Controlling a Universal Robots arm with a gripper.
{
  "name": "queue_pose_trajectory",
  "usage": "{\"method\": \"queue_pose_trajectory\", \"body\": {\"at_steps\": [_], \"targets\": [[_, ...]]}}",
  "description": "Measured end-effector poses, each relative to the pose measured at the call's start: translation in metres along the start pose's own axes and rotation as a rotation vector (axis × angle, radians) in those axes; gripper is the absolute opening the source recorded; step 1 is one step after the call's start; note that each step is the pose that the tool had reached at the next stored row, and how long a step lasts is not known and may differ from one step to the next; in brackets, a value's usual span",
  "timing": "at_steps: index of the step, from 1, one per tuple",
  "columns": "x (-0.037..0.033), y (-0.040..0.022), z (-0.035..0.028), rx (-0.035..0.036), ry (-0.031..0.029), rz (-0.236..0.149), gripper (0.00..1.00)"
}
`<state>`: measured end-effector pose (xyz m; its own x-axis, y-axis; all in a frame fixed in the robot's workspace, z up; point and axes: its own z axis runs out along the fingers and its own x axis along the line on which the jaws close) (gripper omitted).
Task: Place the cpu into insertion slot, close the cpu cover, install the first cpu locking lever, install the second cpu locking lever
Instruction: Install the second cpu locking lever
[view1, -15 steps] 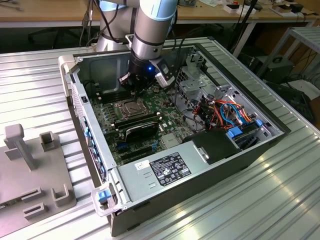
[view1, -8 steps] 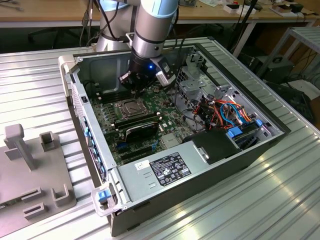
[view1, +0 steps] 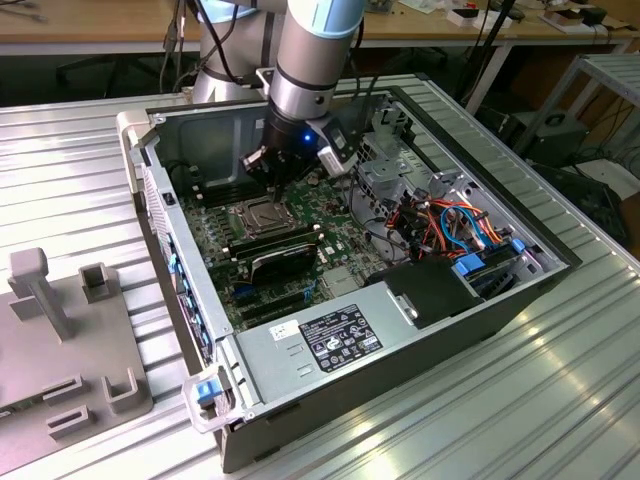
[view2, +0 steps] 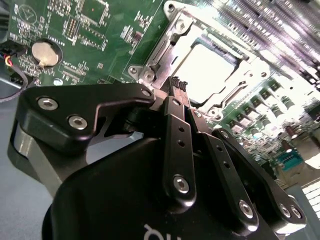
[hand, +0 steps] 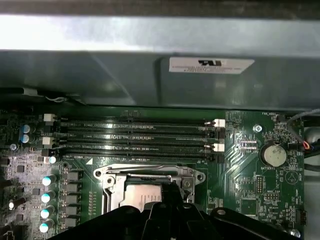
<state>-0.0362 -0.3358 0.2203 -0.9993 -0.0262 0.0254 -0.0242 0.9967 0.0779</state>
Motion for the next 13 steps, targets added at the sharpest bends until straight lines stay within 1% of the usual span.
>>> {"method": "queue_pose_trajectory", "body": {"at_steps": [10, 11, 13], "targets": [[0.0004, -0.0138, -0.0018, 0.0012, 0.0, 0.0, 0.11], [0.0004, -0.0149, -0.0019, 0.0012, 0.0, 0.0, 0.11], [0.0004, -0.0151, -0.0018, 0.0012, 0.0, 0.0, 0.11]]}}
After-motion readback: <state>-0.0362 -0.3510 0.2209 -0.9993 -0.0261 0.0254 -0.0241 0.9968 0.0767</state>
